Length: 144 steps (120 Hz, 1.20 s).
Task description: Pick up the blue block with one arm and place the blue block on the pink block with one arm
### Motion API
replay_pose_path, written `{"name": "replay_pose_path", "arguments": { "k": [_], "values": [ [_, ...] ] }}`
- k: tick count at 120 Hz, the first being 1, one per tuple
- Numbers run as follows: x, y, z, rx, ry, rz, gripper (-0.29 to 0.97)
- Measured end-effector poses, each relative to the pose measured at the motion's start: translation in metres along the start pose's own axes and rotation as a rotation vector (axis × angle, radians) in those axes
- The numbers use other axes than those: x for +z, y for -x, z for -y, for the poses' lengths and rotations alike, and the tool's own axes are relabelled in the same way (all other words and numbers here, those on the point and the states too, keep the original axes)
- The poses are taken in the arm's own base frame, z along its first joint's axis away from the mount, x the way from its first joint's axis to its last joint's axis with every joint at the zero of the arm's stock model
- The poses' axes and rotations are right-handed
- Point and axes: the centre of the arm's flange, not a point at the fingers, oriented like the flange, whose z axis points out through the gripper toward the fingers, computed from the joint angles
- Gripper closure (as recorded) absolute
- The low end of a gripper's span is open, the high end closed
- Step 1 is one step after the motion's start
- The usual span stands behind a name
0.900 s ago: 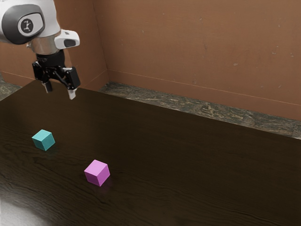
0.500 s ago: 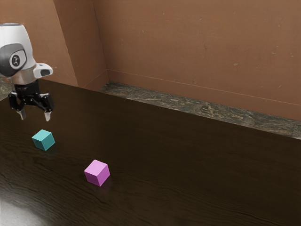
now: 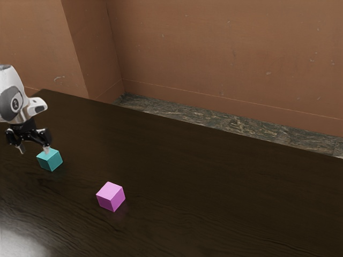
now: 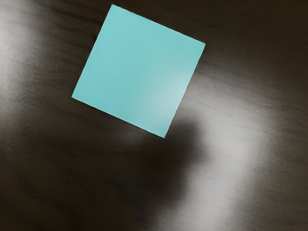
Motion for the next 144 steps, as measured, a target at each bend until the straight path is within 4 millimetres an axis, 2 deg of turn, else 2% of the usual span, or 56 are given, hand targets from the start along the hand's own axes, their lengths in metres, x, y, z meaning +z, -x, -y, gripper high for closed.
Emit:
{"name": "replay_pose_path", "arguments": {
  "k": [12, 19, 32, 53, 73, 92, 144],
  "values": [
    [0.023, -0.014, -0.006, 0.049, 0.02, -0.013, 0.0],
    [0.033, -0.02, -0.001, 0.062, 0.033, -0.027, 0.0],
    [0.037, -0.039, 0.011, 0.107, 0.033, -0.071, 0.0],
    [0.05, -0.051, 0.015, 0.223, 0.026, -0.091, 0.0],
    [0.062, -0.075, 0.02, 0.317, 0.01, -0.111, 0.0],
    [0.069, -0.075, 0.02, 0.378, 0.016, -0.111, 0.0],
    [0.091, -0.056, 0.018, 0.45, 0.056, -0.102, 0.0]
  ]
}}
